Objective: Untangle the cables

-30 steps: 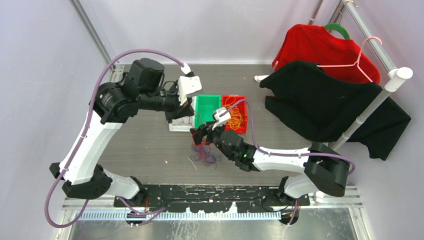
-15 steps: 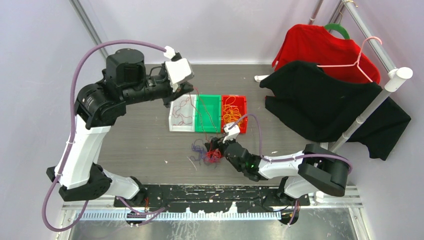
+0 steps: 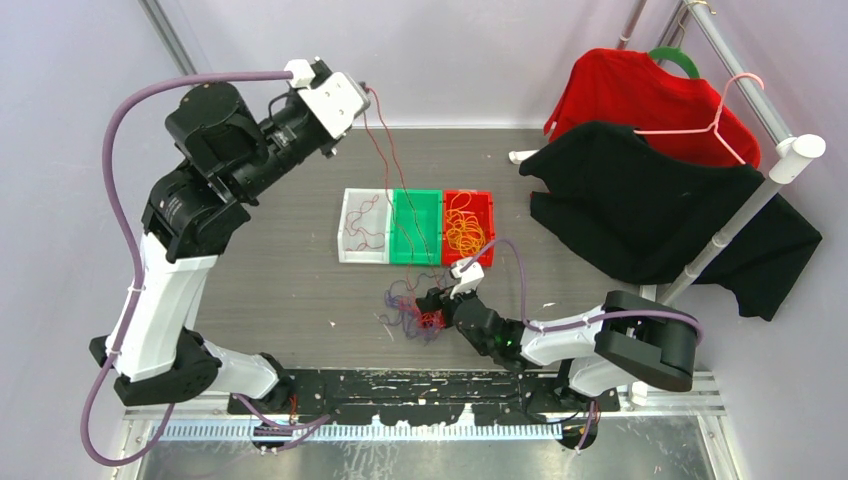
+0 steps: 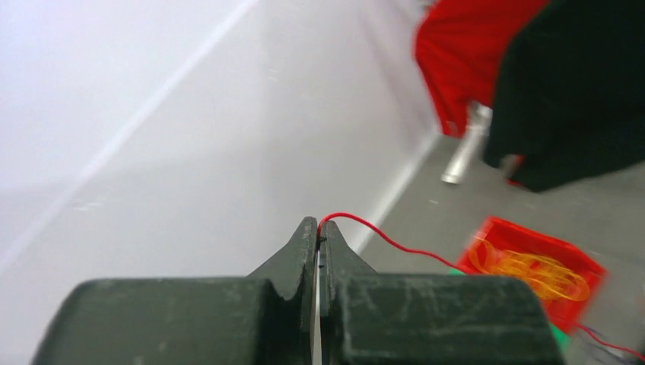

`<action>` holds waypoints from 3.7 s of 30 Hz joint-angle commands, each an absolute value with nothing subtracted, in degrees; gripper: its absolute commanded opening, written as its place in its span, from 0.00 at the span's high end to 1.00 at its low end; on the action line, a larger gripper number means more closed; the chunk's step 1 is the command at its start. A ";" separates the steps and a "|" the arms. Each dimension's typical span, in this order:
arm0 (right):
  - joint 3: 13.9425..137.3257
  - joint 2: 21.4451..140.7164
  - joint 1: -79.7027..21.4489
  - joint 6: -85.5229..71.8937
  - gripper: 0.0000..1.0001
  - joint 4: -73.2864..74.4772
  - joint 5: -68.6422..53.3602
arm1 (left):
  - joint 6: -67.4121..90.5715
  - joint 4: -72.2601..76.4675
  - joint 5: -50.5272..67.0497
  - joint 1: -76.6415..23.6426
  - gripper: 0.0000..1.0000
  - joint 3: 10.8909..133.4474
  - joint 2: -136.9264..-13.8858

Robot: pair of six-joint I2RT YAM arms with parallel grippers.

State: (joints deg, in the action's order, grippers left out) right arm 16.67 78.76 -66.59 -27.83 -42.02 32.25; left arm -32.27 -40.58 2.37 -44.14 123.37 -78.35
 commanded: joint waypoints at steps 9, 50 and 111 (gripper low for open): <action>15.61 78.45 -68.45 -26.54 0.23 -44.71 36.97 | -47.24 -10.75 -9.48 -44.11 1.00 126.27 -79.32; 11.71 81.10 -92.27 -0.76 0.06 -58.30 63.08 | -74.64 -5.80 -7.97 -44.21 1.00 154.86 -98.51; 20.98 52.13 -74.74 -80.30 0.99 34.55 77.93 | -71.77 13.52 -3.68 -29.33 1.00 157.18 -85.63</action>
State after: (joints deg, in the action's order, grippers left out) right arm 15.75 43.79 -76.47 -63.33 21.93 75.81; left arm -66.87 8.36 -6.20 -29.45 154.85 -88.18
